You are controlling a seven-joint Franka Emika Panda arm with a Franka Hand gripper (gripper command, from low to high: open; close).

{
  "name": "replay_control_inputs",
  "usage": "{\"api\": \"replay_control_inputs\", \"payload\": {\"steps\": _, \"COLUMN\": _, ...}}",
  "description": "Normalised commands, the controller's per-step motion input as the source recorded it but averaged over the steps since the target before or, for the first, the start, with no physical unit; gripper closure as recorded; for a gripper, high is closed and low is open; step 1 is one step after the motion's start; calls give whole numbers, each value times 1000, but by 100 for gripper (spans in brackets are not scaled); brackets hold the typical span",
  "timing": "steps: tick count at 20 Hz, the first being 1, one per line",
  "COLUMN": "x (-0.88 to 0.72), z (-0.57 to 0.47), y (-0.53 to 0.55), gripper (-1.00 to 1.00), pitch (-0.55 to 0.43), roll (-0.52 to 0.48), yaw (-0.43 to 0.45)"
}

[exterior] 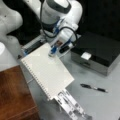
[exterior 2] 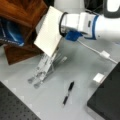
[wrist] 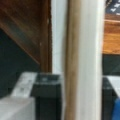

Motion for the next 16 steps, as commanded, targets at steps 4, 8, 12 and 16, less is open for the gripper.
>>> {"api": "replay_control_inputs", "payload": {"steps": 4, "x": 77, "z": -182, "y": 132, "gripper": 100, "pitch": -25, "roll": 7, "yaw": -87}}
{"api": "replay_control_inputs", "payload": {"steps": 8, "x": 113, "z": -219, "y": 163, "gripper": 100, "pitch": -72, "roll": -5, "yaw": -64}}
{"api": "replay_control_inputs", "payload": {"steps": 12, "x": 131, "z": -273, "y": 132, "gripper": 100, "pitch": -108, "roll": -34, "yaw": -49}}
{"api": "replay_control_inputs", "payload": {"steps": 16, "x": 166, "z": -330, "y": 112, "gripper": 100, "pitch": -143, "roll": -83, "yaw": -71}}
